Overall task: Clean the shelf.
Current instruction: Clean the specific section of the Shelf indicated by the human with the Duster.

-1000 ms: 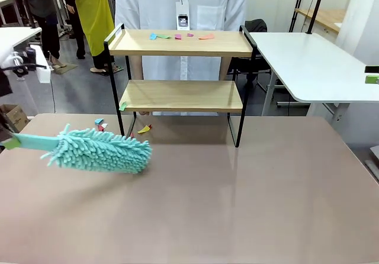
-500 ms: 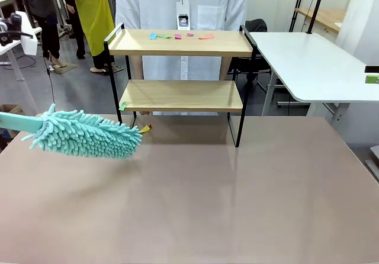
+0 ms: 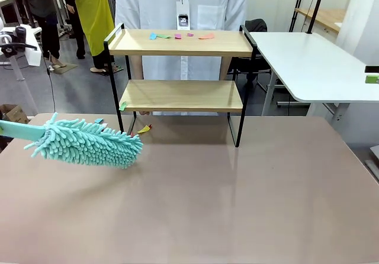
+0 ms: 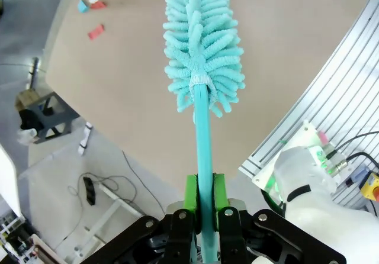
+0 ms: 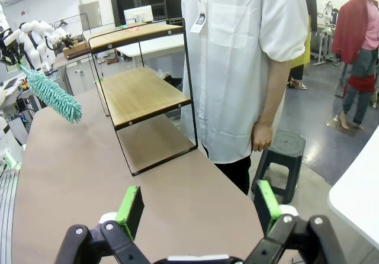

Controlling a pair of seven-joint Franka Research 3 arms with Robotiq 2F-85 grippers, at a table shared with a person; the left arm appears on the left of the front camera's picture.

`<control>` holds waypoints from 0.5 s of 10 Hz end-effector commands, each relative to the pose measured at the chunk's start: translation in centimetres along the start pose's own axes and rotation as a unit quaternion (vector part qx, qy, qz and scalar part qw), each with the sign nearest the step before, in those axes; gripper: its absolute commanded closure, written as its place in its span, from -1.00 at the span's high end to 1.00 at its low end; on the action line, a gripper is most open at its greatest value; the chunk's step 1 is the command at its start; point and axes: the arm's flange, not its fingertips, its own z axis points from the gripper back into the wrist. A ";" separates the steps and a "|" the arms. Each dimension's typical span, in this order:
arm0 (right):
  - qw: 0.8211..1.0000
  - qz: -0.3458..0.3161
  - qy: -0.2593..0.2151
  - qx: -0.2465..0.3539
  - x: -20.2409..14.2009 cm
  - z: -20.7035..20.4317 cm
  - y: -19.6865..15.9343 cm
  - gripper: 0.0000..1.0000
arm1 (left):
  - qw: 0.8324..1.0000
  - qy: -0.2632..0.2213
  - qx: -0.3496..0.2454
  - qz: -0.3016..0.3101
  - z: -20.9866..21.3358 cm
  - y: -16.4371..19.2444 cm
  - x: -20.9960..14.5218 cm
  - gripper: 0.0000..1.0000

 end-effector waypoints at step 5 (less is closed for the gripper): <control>1.000 0.003 0.001 0.000 0.3 -0.1 0.0 1.00 | 1.000 -0.006 0.009 0.007 0.0 0.2 -0.1 -0.74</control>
